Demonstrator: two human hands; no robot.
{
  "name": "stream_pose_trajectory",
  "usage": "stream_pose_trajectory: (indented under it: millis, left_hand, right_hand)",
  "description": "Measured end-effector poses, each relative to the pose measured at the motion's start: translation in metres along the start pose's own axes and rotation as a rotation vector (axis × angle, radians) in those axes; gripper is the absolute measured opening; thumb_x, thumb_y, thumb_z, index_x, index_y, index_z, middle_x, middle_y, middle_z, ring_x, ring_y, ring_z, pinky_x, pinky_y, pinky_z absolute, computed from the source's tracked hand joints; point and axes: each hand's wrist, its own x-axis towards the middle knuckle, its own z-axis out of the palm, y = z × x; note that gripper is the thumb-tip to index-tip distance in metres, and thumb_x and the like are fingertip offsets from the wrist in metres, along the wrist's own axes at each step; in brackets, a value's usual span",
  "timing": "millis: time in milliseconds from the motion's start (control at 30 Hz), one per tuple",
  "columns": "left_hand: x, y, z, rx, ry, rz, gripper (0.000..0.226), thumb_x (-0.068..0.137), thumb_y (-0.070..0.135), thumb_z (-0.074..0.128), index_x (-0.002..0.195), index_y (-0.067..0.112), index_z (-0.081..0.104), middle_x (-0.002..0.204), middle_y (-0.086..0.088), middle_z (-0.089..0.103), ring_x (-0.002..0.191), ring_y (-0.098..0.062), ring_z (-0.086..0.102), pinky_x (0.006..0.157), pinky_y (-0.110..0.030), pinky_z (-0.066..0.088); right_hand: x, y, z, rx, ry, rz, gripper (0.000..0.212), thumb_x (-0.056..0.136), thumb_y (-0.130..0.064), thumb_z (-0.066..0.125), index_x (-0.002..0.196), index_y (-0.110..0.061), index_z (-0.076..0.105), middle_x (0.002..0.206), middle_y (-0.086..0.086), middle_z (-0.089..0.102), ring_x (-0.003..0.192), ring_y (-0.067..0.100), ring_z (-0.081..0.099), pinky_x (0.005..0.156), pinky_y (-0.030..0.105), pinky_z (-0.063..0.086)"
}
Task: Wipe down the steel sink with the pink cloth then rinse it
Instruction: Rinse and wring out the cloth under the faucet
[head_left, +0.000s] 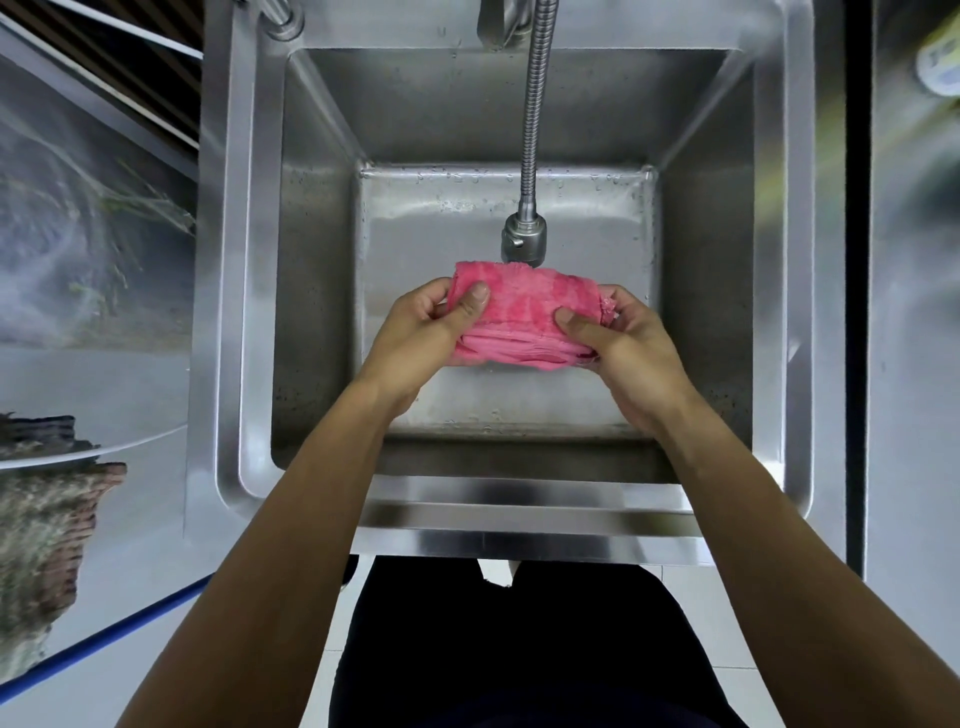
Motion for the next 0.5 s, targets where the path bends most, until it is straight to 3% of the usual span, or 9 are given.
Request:
stream_pose_trajectory:
  millis: [133, 200, 300, 367, 433, 500]
  left_hand:
    - [-0.002, 0.003, -0.001, 0.073, 0.046, -0.008, 0.046, 0.097, 0.041, 0.070, 0.108, -0.004, 0.069, 0.094, -0.014, 0.071, 0.089, -0.022, 0.069, 0.096, -0.059, 0.056]
    - [-0.005, 0.005, 0.000, 0.084, 0.058, -0.017, 0.043, 0.097, 0.039, 0.071, 0.110, -0.001, 0.069, 0.099, -0.018, 0.074, 0.090, -0.022, 0.071, 0.096, -0.058, 0.057]
    - [-0.008, 0.005, -0.002, 0.047, 0.050, -0.053, 0.035, 0.095, 0.032, 0.074, 0.120, 0.009, 0.067, 0.107, -0.011, 0.078, 0.099, -0.025, 0.077, 0.096, -0.054, 0.059]
    - [-0.009, 0.003, -0.003, 0.043, 0.010, -0.071, 0.044, 0.095, 0.026, 0.074, 0.134, 0.022, 0.054, 0.111, -0.009, 0.077, 0.098, -0.023, 0.077, 0.090, -0.051, 0.062]
    - [-0.012, 0.003, -0.007, 0.082, -0.089, -0.058, 0.057, 0.098, 0.015, 0.070, 0.143, 0.038, 0.044, 0.113, -0.005, 0.074, 0.097, -0.019, 0.076, 0.081, -0.044, 0.065]
    - [-0.016, 0.003, -0.013, 0.169, -0.244, -0.015, 0.064, 0.097, 0.004, 0.067, 0.143, 0.044, 0.049, 0.119, 0.000, 0.069, 0.104, -0.018, 0.072, 0.084, -0.038, 0.063]
  right_hand:
    - [-0.001, 0.004, 0.000, -0.167, 0.082, -0.073, 0.018, 0.095, -0.009, 0.072, 0.114, -0.013, 0.071, 0.102, 0.003, 0.080, 0.098, 0.020, 0.077, 0.095, 0.041, 0.061]
    - [-0.002, 0.005, -0.003, -0.208, 0.082, -0.082, 0.024, 0.096, -0.010, 0.072, 0.120, -0.014, 0.069, 0.102, 0.005, 0.080, 0.096, 0.020, 0.077, 0.094, 0.038, 0.061]
    - [-0.004, 0.004, -0.007, -0.204, 0.076, -0.036, 0.035, 0.094, -0.010, 0.074, 0.127, -0.016, 0.063, 0.100, 0.008, 0.079, 0.091, 0.019, 0.076, 0.093, 0.037, 0.060]
    - [-0.004, 0.002, -0.012, -0.221, 0.081, -0.002, 0.035, 0.092, -0.008, 0.075, 0.125, -0.014, 0.065, 0.100, 0.009, 0.077, 0.086, 0.017, 0.075, 0.090, 0.038, 0.061]
    - [-0.005, -0.003, -0.016, -0.225, 0.063, 0.047, 0.038, 0.092, -0.007, 0.075, 0.127, -0.017, 0.061, 0.103, 0.015, 0.076, 0.081, 0.018, 0.073, 0.078, 0.034, 0.061]
    - [-0.007, -0.007, -0.018, -0.189, 0.036, 0.113, 0.040, 0.094, -0.006, 0.071, 0.129, -0.019, 0.057, 0.098, 0.016, 0.074, 0.077, 0.020, 0.069, 0.068, 0.031, 0.060]
